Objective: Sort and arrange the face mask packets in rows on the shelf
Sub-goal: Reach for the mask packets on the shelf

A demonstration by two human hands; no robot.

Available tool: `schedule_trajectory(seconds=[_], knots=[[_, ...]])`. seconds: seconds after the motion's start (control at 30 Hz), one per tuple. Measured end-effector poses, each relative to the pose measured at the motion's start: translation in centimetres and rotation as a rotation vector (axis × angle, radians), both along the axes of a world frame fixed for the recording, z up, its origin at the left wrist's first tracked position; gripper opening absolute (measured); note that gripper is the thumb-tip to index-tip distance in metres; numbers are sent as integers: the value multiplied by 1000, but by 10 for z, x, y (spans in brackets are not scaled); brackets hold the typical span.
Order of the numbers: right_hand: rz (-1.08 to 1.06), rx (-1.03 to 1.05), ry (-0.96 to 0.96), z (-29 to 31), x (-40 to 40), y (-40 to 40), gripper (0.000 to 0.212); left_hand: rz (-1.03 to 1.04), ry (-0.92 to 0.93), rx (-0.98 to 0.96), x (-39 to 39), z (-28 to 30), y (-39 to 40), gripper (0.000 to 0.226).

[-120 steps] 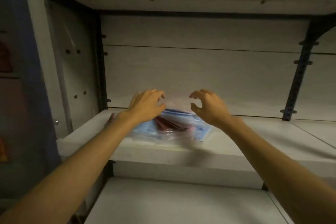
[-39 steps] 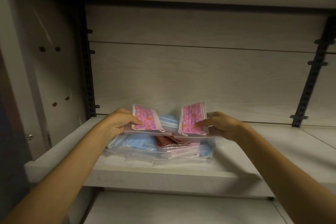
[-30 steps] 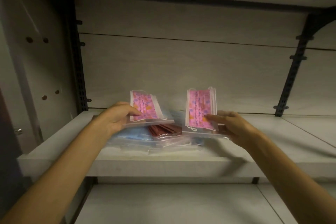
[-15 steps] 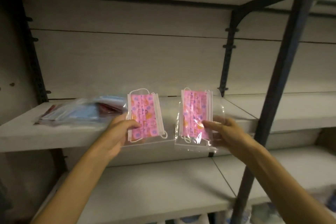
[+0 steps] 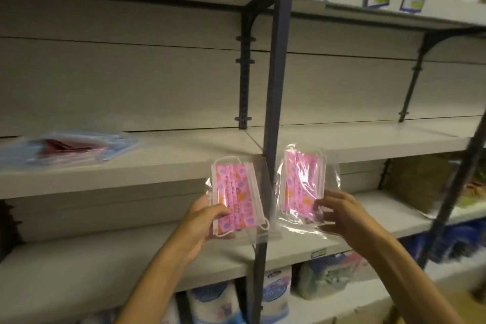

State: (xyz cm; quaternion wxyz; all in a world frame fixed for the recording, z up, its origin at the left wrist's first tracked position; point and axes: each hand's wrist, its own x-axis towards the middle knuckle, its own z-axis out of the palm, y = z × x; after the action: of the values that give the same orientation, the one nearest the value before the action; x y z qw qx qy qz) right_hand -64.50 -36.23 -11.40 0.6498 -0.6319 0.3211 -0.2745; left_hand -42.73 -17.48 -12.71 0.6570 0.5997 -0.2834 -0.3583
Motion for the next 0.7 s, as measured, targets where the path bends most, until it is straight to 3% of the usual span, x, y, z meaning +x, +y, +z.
schedule_trajectory(seconds=[0.17, 0.4, 0.7], knots=[[-115, -26, -34, -3, -34, -54, 7, -52, -104, 14, -44, 6, -67, 24], [-197, -77, -84, 0, -58, -160, 4, -61, -169, -69, -63, 26, -193, 28], [-138, -215, -55, 38, -73, -324, 15, -64, -204, -112, -61, 64, -345, 27]])
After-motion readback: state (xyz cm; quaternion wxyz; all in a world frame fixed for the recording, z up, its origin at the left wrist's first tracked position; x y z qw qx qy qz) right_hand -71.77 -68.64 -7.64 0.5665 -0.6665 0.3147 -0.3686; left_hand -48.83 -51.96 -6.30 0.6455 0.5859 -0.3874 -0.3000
